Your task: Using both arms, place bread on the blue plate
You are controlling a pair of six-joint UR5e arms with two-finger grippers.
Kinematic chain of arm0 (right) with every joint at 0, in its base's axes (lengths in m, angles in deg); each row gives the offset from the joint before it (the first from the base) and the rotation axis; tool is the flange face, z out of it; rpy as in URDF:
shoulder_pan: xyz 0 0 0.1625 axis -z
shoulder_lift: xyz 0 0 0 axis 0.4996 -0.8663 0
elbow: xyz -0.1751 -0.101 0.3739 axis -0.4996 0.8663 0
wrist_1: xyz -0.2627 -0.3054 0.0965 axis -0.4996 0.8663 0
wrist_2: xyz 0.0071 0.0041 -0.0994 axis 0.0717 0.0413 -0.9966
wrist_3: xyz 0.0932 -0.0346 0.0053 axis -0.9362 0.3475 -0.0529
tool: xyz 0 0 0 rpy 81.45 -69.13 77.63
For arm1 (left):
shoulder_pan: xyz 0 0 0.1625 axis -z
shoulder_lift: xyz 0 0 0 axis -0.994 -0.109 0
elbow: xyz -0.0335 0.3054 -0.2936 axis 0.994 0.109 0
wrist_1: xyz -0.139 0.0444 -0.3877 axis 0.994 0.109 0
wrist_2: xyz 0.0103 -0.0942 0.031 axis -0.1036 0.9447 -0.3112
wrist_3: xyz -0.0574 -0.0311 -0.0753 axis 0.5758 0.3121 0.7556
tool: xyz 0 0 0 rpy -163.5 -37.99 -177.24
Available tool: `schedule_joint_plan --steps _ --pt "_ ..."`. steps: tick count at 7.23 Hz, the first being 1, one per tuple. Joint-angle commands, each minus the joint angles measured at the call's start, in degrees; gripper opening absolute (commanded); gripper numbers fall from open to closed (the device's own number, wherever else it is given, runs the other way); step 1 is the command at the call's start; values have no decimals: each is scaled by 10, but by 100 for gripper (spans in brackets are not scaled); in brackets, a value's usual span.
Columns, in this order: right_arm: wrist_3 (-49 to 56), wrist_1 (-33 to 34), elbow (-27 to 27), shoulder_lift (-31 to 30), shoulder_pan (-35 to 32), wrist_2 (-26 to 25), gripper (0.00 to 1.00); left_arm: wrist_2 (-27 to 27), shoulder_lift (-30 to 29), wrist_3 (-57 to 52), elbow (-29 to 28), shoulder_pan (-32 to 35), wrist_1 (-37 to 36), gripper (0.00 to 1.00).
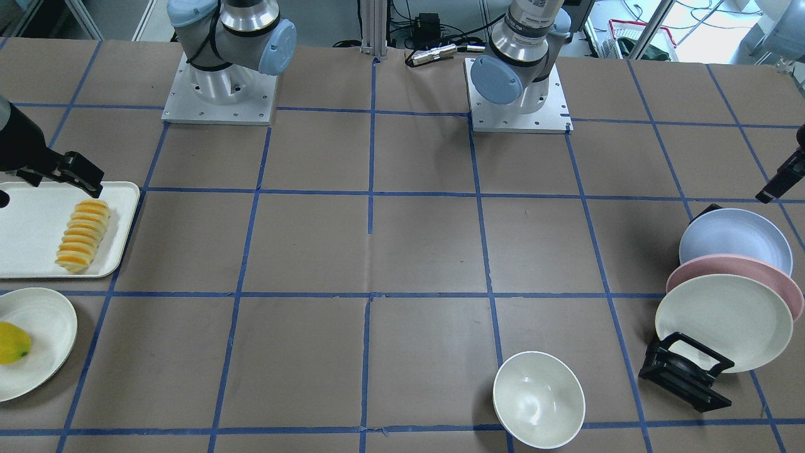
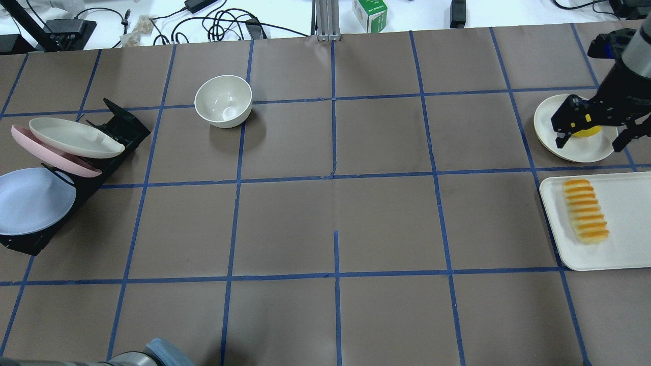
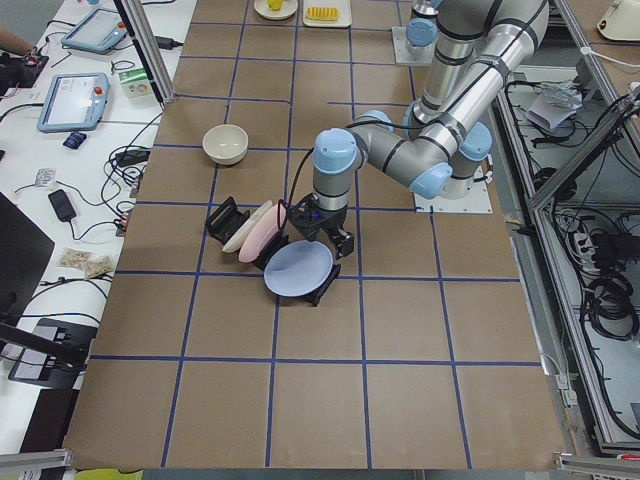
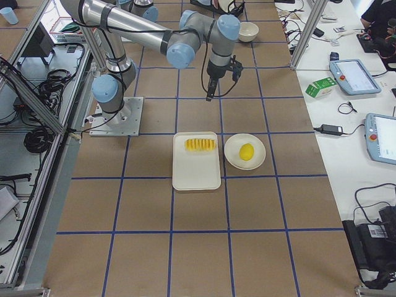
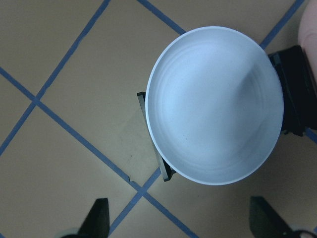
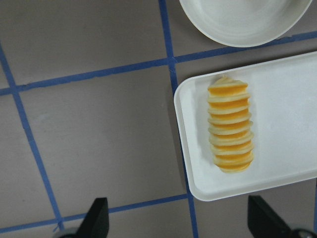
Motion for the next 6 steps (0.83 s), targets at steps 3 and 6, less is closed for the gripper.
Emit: schedule_joint_plan --steps 3,6 --pt "125 230 -161 12 104 6 100 19 -61 -57 -4 -42 -48 99" --pt "141 283 -171 87 146 12 100 24 -93 -85 2 -44 -139 97"
